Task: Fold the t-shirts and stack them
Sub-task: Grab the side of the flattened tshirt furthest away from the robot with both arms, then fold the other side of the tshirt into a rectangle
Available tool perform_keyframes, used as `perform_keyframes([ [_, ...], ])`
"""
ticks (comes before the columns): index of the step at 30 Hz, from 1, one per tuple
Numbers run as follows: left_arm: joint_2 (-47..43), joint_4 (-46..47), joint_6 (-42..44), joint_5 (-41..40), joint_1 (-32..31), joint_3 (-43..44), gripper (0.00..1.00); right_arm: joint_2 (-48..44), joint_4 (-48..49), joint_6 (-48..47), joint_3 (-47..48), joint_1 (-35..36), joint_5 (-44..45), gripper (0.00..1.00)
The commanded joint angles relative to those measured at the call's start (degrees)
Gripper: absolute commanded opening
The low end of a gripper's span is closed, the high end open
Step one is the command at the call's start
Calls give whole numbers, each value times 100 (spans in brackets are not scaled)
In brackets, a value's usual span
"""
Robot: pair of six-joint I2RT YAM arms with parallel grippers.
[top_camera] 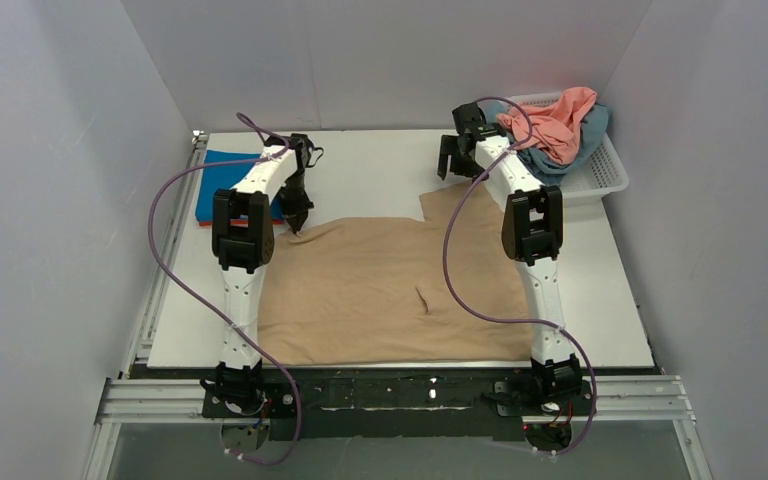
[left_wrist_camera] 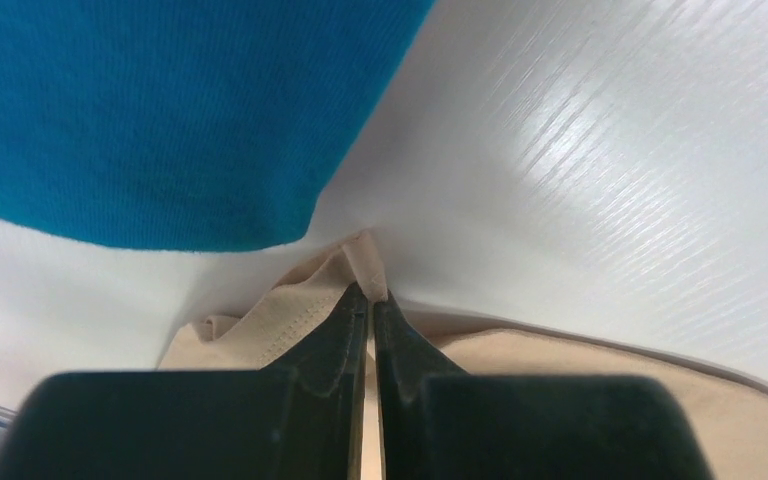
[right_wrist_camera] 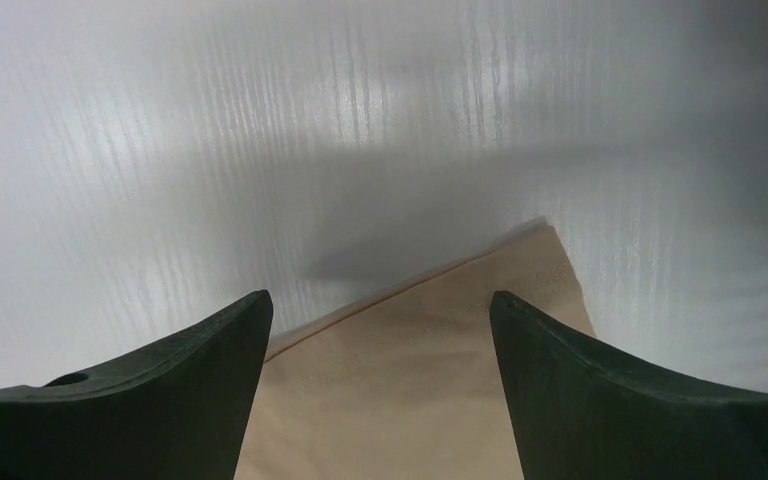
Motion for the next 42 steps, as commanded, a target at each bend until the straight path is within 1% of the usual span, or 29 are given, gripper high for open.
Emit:
perform_keyframes([
  [1,-512,-638,-133,109,20,-362,0,-71,-226,-373,-12,20,102,86],
  [5,-591,-503,-142,182,19,-527,0,-226,-228,-509,-514,29,94,78],
  [8,-586,-501,-130,188,17,-491,0,-147,-432,-648,-443,29,146,70],
  [10,-591,-501,-104,194,23,-453,0,-92,-560,-711,-401,31,217,63],
  [11,-597,-501,-102,196,15,-443,0,-101,-537,-728,-436,27,238,54],
  [12,-605,-501,-98,197,17,-430,0,-116,-501,-743,-466,30,245,38],
  [13,-622,-505,-94,201,18,-404,0,-142,-467,-737,-476,30,266,26],
  [15,-624,-501,-72,232,18,-321,0,-250,-362,-750,-454,32,278,11],
  [17,-642,-517,-33,283,17,-233,0,-419,-211,-790,-442,30,236,2],
  [20,-764,-523,-30,368,13,-253,0,-862,118,-847,-646,37,162,1],
  [23,-1068,-486,-59,370,-3,-519,0,-1554,534,-866,-1323,45,43,1],
  [26,-1539,-124,-106,439,-60,-1131,0,-2270,943,-898,-2369,55,-357,1],
  [29,-1972,153,-159,484,-103,-1651,0,-2954,1207,-869,-3274,103,-569,1],
  [32,-2392,199,-217,422,-138,-2159,0,-3622,1416,-754,-4124,164,-597,1],
  [36,-3114,469,-349,458,-187,-3109,0,-4488,1616,-623,-5118,266,-584,1],
  [42,-4180,671,-555,267,-375,-4334,0,-5808,1620,-488,-6241,464,-356,1],
])
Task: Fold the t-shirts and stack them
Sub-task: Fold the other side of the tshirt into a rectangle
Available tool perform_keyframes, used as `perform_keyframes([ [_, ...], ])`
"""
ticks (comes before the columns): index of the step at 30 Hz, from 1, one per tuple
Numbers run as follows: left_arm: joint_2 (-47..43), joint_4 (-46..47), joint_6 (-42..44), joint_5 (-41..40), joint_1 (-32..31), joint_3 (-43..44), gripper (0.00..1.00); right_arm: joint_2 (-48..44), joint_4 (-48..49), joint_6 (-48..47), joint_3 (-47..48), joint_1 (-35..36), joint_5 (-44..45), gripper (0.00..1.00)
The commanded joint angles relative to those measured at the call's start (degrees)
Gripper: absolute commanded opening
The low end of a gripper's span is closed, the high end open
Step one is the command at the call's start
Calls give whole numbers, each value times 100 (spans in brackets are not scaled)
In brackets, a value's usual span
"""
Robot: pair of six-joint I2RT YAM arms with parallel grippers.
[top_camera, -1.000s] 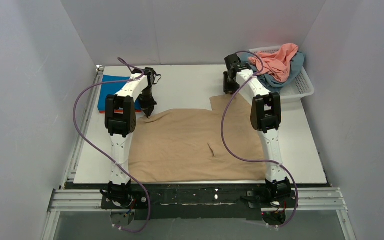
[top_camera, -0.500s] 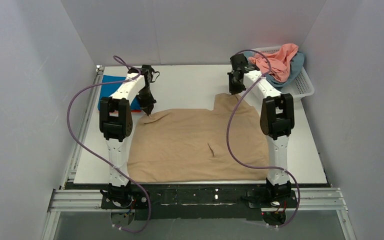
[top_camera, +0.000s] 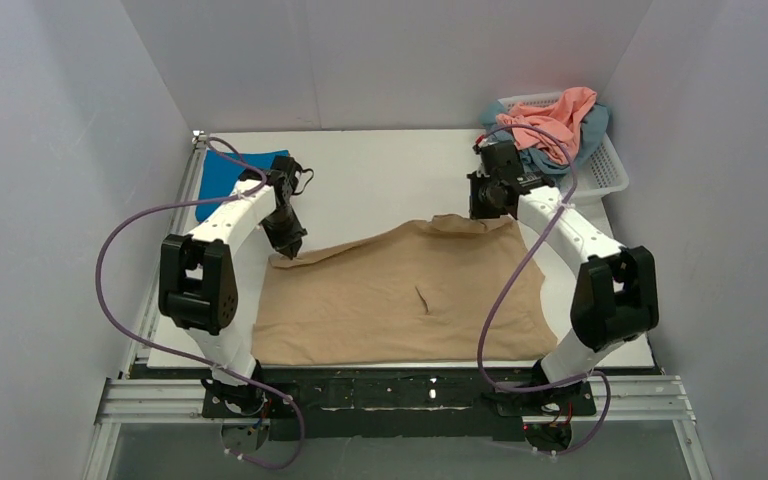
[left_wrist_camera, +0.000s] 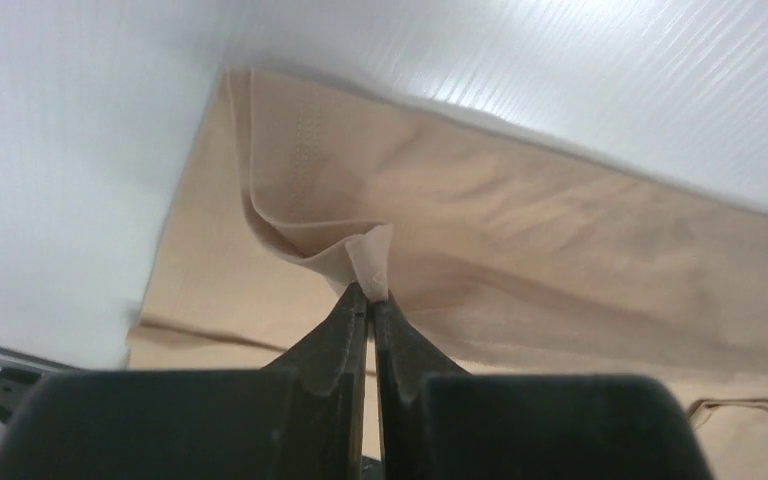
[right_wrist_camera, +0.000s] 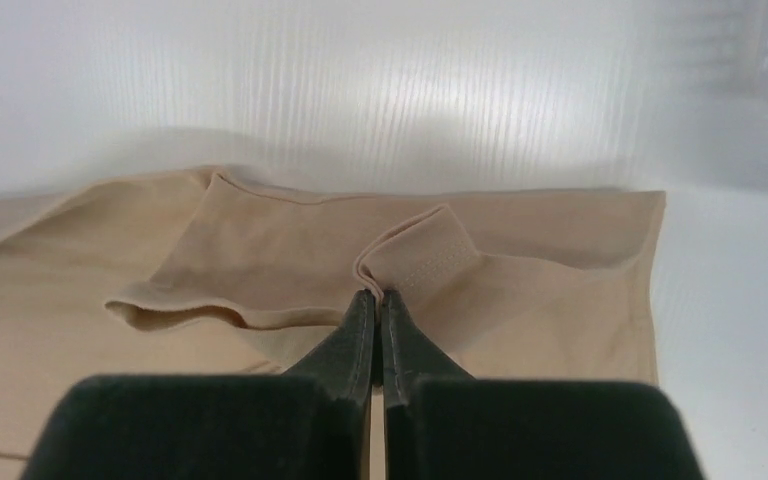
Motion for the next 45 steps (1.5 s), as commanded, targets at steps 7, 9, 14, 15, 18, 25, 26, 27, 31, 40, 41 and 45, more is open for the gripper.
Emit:
perform_keyframes([
  [7,-1623,-363,-310,-249,-205,-1535,0,-1775,33,384,-1406,221,24,1],
  [9,-1792,-361,-314,-306,-236,-1679,0,-2019,-68,411,-1571,256,50,1],
  [14,-2174,-489,-452,-488,-347,-2032,0,-2759,-306,547,-2077,357,-277,1],
  [15,-2243,-593,-528,-585,-391,-2082,0,-2855,-370,585,-2160,395,-289,1],
  [18,-2446,-679,-627,-899,-436,-2286,0,-3299,-622,642,-2400,438,-300,1],
  [25,-2585,-859,-1208,-1066,-586,-2997,11,-3427,-663,819,-2965,458,-382,9],
  [26,-2600,-877,-1218,-1048,-584,-3033,16,-3447,-753,951,-3028,455,-354,16],
  [27,-2637,-912,-1225,-1027,-581,-3060,17,-3479,-844,1072,-3095,455,-356,19],
  [31,-3012,-1279,-1227,-1070,-589,-3088,60,-3785,-1588,1731,-3300,455,-475,56],
  [40,-4032,-1585,-1126,-966,-631,-2636,98,-5365,-1833,2076,-3367,455,-720,82],
  [41,-3981,-1470,-1070,-807,-632,-2544,98,-5351,-1699,2038,-3283,455,-691,82],
  [45,-3438,-845,-929,-104,-688,-2283,98,-4716,-1004,1861,-2822,455,-953,84],
])
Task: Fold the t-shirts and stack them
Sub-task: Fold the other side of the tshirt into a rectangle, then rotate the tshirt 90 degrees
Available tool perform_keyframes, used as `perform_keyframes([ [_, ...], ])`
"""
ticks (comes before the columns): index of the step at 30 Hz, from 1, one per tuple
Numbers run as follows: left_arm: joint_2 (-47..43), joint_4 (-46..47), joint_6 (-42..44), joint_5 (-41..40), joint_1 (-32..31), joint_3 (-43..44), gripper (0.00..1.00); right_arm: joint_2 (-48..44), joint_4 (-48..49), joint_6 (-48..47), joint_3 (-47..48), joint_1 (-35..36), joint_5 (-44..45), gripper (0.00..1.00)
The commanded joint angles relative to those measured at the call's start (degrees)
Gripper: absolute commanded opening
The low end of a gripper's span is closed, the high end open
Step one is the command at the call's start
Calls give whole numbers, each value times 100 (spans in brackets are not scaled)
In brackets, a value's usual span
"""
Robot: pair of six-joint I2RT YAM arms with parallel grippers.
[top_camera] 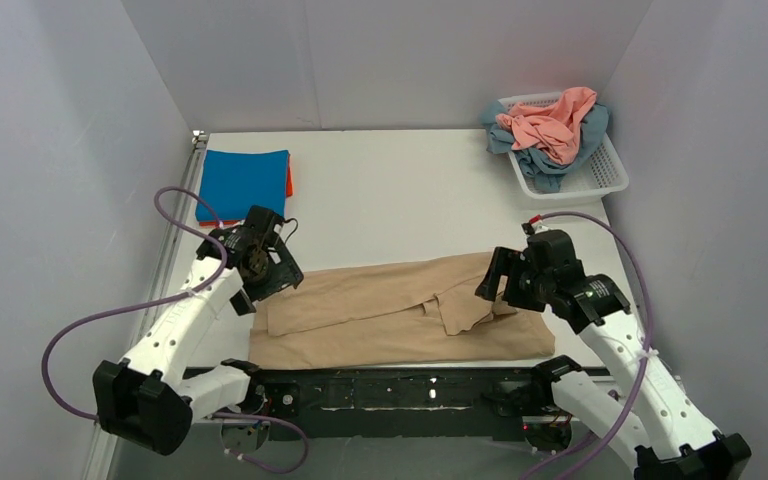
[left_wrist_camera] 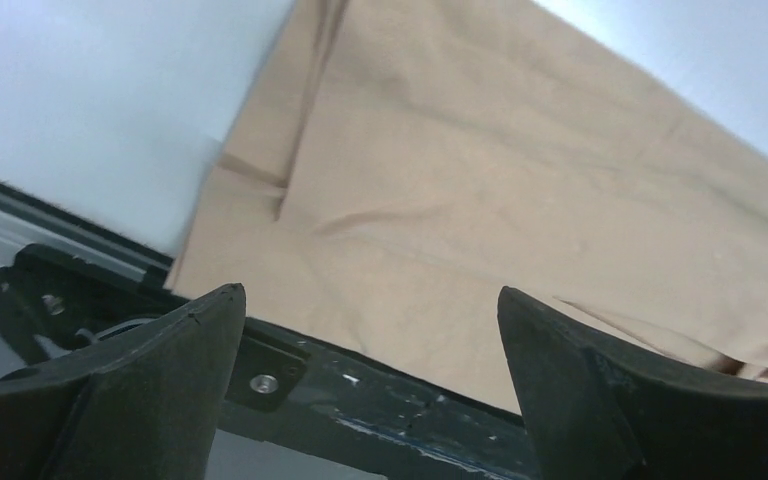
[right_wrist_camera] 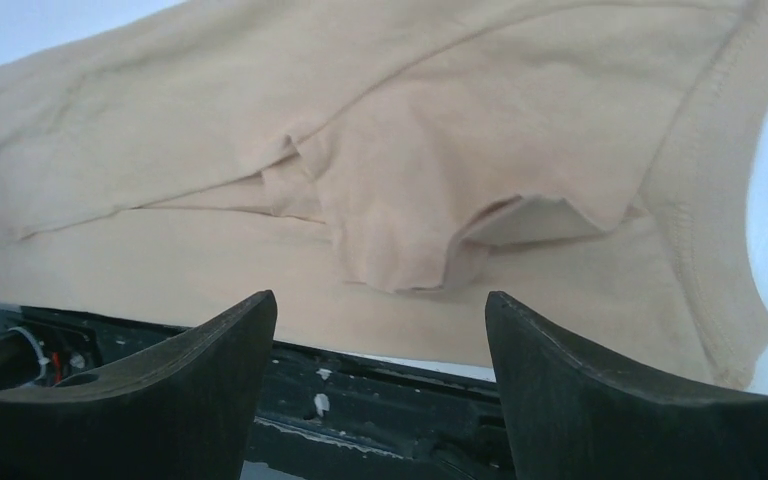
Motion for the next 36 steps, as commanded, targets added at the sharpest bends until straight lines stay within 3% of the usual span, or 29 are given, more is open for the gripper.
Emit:
perform_keyframes([
  [1,682,147,233,776,-101,259,98,824,1102,-136,593,36,-549,85],
  [4,1240,522,349,1139,-101,336,98,1849,1568,-159,766,33,-909,85],
  [9,2045,978,566,1365,-90,174,98,3120,1478,48,712,25,-657,85],
  [16,2516,1176,624,1444,41,-119,98,2202,81,797,-144,25,437,87],
  [22,2687,1197,655,1509,48,72,98,1616,144,997,-669,25,-408,88],
  [30,2438,1225,718,1838,46,144,98,1909,421,850,-578,25,-320,89],
  [36,2463,1412,698,2256,48,81,98,2853,674,1048,-707,16,-420,92],
])
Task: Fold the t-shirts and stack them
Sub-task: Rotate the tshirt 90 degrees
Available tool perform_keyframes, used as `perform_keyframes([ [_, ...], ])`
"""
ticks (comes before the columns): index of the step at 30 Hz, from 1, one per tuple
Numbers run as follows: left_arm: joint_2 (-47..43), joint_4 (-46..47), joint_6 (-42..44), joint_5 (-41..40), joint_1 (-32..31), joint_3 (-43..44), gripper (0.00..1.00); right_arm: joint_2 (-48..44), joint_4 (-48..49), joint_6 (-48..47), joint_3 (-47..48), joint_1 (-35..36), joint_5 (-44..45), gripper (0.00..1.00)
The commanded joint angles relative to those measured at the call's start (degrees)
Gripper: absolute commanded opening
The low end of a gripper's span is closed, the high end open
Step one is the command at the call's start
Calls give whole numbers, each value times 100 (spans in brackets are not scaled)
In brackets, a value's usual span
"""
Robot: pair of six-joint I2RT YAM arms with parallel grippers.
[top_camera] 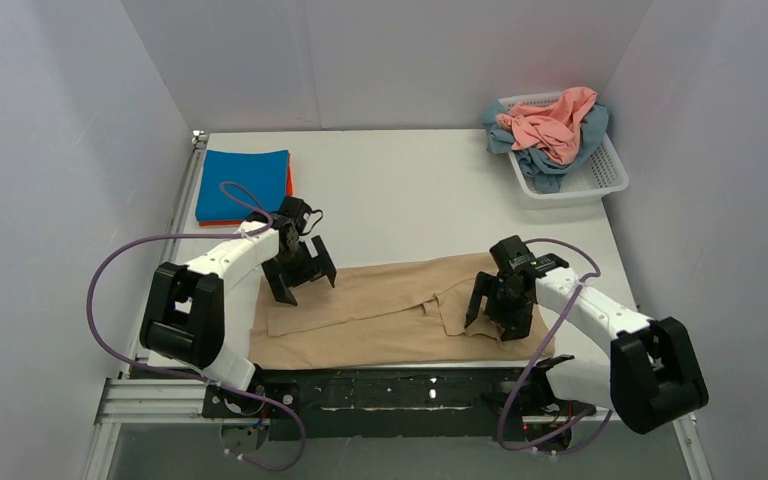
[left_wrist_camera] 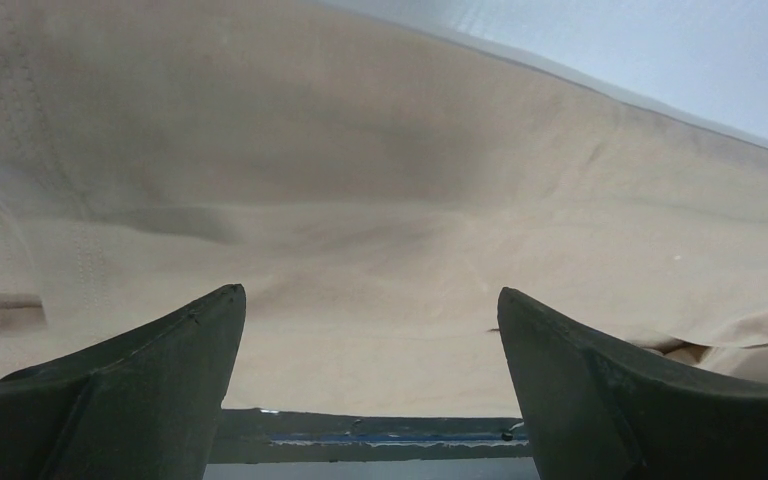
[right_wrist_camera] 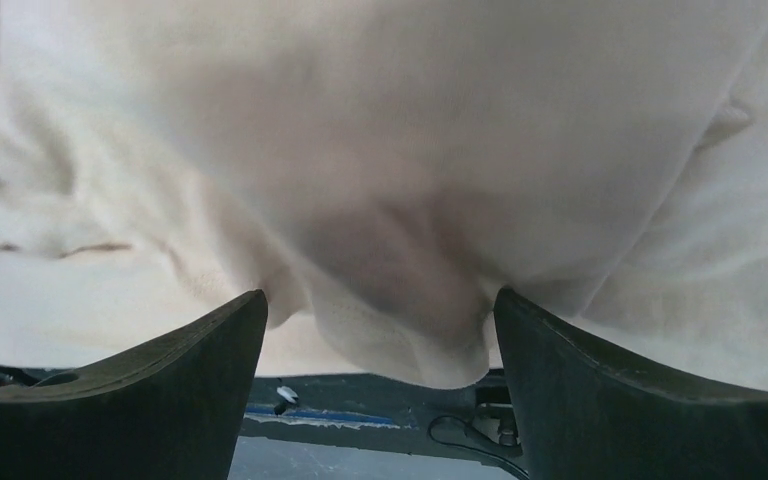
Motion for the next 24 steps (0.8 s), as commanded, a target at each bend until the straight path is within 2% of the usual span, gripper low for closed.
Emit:
perform_keyframes([
  [1,-106,-465,42,385,35,3,98,613,256,178,120,-35,28,92],
  [5,-24,-416,16,440,35,-194,98,1119,589,133,626,-247,155,93],
  [9,51,-304,-23,486,32,-347,98,1870,1204,-125,1184,-468,-450,93],
  [12,147,-202,-76,640,31,-389,98,2559,1411,-298,1887,-587,-569,93],
  [16,252,-148,-141,752,27,-395,98,3814,1275,-671,3359,-752,-614,91],
  [20,337,-114,-402,901,-35,-548,98,5002,749,-888,5026,-762,-453,91],
  [24,189,171,-998,920,-335,-995,98,6151,460,-996,6689,-753,-1166,88],
])
